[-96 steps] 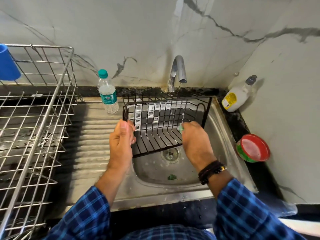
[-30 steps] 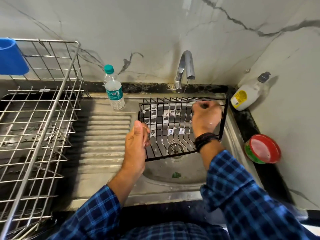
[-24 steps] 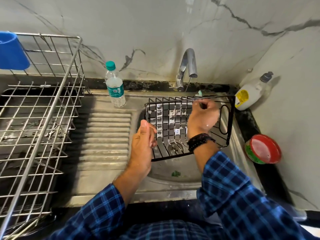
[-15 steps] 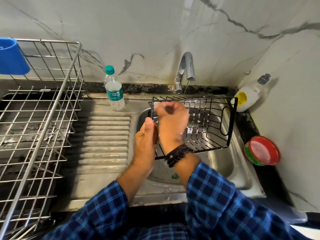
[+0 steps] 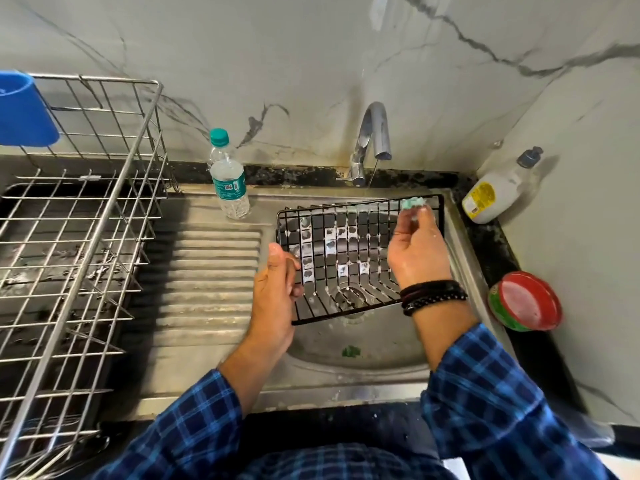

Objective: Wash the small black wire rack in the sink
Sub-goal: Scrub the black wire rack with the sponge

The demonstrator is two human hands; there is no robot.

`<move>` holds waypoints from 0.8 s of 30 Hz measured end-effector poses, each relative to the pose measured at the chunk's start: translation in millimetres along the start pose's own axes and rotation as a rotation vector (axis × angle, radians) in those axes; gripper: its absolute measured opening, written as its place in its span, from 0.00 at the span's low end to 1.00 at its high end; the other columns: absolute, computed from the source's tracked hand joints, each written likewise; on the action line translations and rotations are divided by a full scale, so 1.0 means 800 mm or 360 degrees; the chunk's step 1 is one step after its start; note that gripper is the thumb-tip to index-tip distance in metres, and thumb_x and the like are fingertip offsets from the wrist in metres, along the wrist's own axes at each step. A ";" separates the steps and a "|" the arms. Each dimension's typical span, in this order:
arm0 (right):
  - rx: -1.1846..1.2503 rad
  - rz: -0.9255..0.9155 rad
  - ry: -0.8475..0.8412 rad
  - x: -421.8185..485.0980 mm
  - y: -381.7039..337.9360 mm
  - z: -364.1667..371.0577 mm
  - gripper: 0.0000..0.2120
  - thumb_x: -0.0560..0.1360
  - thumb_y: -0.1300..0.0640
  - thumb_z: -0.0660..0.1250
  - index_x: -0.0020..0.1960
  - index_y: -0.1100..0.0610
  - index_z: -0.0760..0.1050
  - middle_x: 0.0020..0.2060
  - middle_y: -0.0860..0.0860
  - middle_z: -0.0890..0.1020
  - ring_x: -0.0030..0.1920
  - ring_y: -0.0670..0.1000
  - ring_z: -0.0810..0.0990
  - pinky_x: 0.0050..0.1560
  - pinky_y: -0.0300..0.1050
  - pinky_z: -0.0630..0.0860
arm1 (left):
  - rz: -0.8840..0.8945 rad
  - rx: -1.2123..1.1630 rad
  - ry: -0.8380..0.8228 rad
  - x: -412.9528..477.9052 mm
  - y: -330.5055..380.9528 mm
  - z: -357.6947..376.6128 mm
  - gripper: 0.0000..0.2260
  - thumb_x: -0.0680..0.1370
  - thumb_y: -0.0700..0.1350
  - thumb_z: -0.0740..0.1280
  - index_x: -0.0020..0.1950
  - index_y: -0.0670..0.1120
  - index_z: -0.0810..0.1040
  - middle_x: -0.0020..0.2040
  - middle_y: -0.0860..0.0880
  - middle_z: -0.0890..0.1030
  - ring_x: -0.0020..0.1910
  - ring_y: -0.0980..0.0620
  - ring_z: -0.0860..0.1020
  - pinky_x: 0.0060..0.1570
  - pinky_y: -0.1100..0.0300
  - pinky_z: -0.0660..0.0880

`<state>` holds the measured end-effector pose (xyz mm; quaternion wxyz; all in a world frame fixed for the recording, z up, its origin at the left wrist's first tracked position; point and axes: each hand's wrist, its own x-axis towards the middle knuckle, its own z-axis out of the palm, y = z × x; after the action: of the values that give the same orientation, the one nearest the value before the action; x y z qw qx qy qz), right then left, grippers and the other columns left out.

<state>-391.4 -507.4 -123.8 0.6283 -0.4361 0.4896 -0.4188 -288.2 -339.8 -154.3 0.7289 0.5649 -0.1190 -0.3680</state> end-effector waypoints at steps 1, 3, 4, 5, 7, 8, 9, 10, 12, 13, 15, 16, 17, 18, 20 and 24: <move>0.0192 -0.0079 0.0053 -0.005 -0.002 0.004 0.14 0.80 0.60 0.57 0.61 0.63 0.75 0.43 0.34 0.70 0.47 0.25 0.70 0.57 0.26 0.66 | -0.0025 -0.0004 0.0011 0.000 0.000 0.002 0.33 0.72 0.71 0.59 0.40 0.38 0.71 0.40 0.54 0.75 0.32 0.63 0.71 0.33 0.65 0.68; 0.0606 -0.0084 0.0158 -0.021 -0.005 0.022 0.08 0.81 0.63 0.61 0.57 0.62 0.77 0.48 0.41 0.80 0.48 0.34 0.78 0.53 0.30 0.75 | -0.0033 -0.0031 0.0012 -0.001 0.002 0.006 0.37 0.71 0.73 0.60 0.42 0.35 0.71 0.38 0.55 0.74 0.33 0.60 0.69 0.31 0.67 0.68; 0.0932 0.0118 0.0162 -0.034 -0.011 0.035 0.05 0.79 0.66 0.64 0.53 0.60 0.77 0.50 0.48 0.82 0.46 0.42 0.82 0.51 0.36 0.79 | -0.0050 -0.0049 0.0010 -0.001 0.004 0.009 0.38 0.71 0.73 0.60 0.40 0.34 0.70 0.38 0.55 0.74 0.34 0.58 0.68 0.30 0.67 0.68; 0.1052 0.0234 0.0073 -0.048 -0.016 0.049 0.05 0.77 0.68 0.66 0.48 0.59 0.76 0.47 0.53 0.83 0.43 0.47 0.82 0.49 0.40 0.80 | -0.0070 -0.0052 0.0007 -0.002 0.006 0.014 0.37 0.72 0.72 0.59 0.38 0.35 0.69 0.37 0.53 0.73 0.35 0.56 0.66 0.30 0.66 0.67; 0.0706 0.0203 -0.0050 -0.065 -0.012 0.075 0.10 0.76 0.71 0.67 0.42 0.58 0.76 0.39 0.53 0.82 0.39 0.48 0.80 0.44 0.40 0.80 | -0.0072 0.0000 -0.0023 -0.004 0.013 0.026 0.31 0.73 0.71 0.59 0.32 0.43 0.69 0.39 0.46 0.71 0.35 0.52 0.67 0.32 0.63 0.68; 0.0460 0.0152 -0.0096 -0.072 -0.008 0.084 0.09 0.75 0.72 0.67 0.42 0.59 0.76 0.38 0.53 0.82 0.38 0.47 0.80 0.42 0.39 0.79 | -0.0061 0.0036 -0.0070 -0.006 0.015 0.032 0.27 0.74 0.71 0.59 0.32 0.48 0.72 0.40 0.46 0.73 0.36 0.49 0.69 0.35 0.60 0.70; 0.0245 0.0162 -0.0124 -0.078 -0.006 0.095 0.08 0.75 0.71 0.68 0.42 0.60 0.78 0.38 0.52 0.83 0.38 0.46 0.80 0.39 0.37 0.78 | -0.0055 0.0062 -0.0130 -0.009 0.016 0.037 0.26 0.75 0.69 0.58 0.34 0.50 0.79 0.41 0.44 0.76 0.38 0.47 0.73 0.38 0.56 0.72; 0.0105 0.0159 -0.0134 -0.079 0.000 0.102 0.06 0.75 0.69 0.70 0.43 0.59 0.78 0.39 0.51 0.83 0.37 0.45 0.81 0.37 0.35 0.78 | -0.0060 0.0067 -0.0173 -0.012 0.018 0.042 0.24 0.76 0.68 0.57 0.37 0.52 0.83 0.39 0.45 0.80 0.39 0.47 0.77 0.40 0.55 0.74; 0.0030 0.0231 -0.0104 -0.076 0.005 0.106 0.04 0.75 0.68 0.70 0.46 0.61 0.79 0.37 0.51 0.83 0.36 0.46 0.81 0.34 0.34 0.77 | -0.0081 0.0063 -0.0155 -0.014 0.020 0.043 0.25 0.76 0.66 0.56 0.30 0.51 0.80 0.29 0.53 0.76 0.31 0.55 0.73 0.35 0.60 0.70; 0.0170 0.0221 -0.0112 -0.073 0.005 0.103 0.05 0.74 0.70 0.69 0.48 0.63 0.79 0.37 0.53 0.83 0.36 0.47 0.80 0.35 0.35 0.77 | -0.0105 0.0047 -0.0114 -0.014 0.021 0.043 0.26 0.75 0.66 0.57 0.26 0.50 0.74 0.26 0.55 0.70 0.27 0.58 0.68 0.31 0.61 0.66; 0.0317 0.0211 -0.0109 -0.067 0.001 0.088 0.08 0.76 0.73 0.66 0.53 0.67 0.78 0.38 0.52 0.81 0.37 0.43 0.80 0.38 0.31 0.76 | -0.0192 -0.0005 -0.0032 -0.008 0.022 0.038 0.27 0.75 0.68 0.57 0.26 0.50 0.64 0.27 0.55 0.68 0.25 0.58 0.64 0.29 0.61 0.62; 0.0247 0.0194 -0.0150 -0.060 0.001 0.076 0.09 0.78 0.72 0.64 0.56 0.66 0.78 0.39 0.47 0.78 0.36 0.38 0.79 0.39 0.28 0.75 | -0.0247 -0.0054 -0.0012 -0.006 0.019 0.034 0.27 0.77 0.68 0.57 0.27 0.50 0.63 0.29 0.56 0.71 0.25 0.59 0.64 0.29 0.61 0.61; 0.0098 0.0229 -0.0178 -0.050 0.004 0.065 0.12 0.79 0.70 0.61 0.57 0.61 0.79 0.40 0.41 0.75 0.38 0.33 0.77 0.43 0.25 0.72 | -0.0304 -0.0106 0.0004 -0.003 0.016 0.029 0.28 0.78 0.68 0.57 0.26 0.50 0.63 0.31 0.56 0.74 0.25 0.59 0.64 0.29 0.61 0.59; 0.0079 0.0250 -0.0135 -0.036 0.003 0.053 0.18 0.80 0.68 0.60 0.56 0.48 0.78 0.41 0.37 0.70 0.40 0.29 0.73 0.48 0.24 0.69 | -0.0356 -0.0154 0.0017 -0.003 0.014 0.024 0.28 0.79 0.68 0.57 0.26 0.50 0.63 0.32 0.57 0.75 0.25 0.59 0.64 0.29 0.61 0.59; -0.0164 0.0084 0.0026 -0.018 0.003 0.027 0.22 0.78 0.65 0.59 0.43 0.35 0.66 0.41 0.34 0.66 0.42 0.31 0.68 0.54 0.28 0.66 | -0.0451 -0.0214 0.0038 -0.003 0.012 0.017 0.29 0.78 0.68 0.58 0.25 0.50 0.64 0.33 0.57 0.76 0.25 0.59 0.64 0.26 0.64 0.59; -0.0203 -0.0029 -0.0012 -0.003 0.009 0.004 0.17 0.77 0.57 0.54 0.43 0.32 0.63 0.43 0.32 0.67 0.46 0.28 0.66 0.58 0.28 0.65 | -0.0537 -0.0189 0.0067 -0.004 0.013 0.016 0.28 0.74 0.70 0.59 0.25 0.49 0.63 0.34 0.59 0.78 0.25 0.59 0.64 0.25 0.65 0.59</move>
<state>-388.1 -503.0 -129.4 0.5973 -0.4812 0.5089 -0.3907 -293.5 -346.4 -139.9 0.6913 0.5403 0.0147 -0.4795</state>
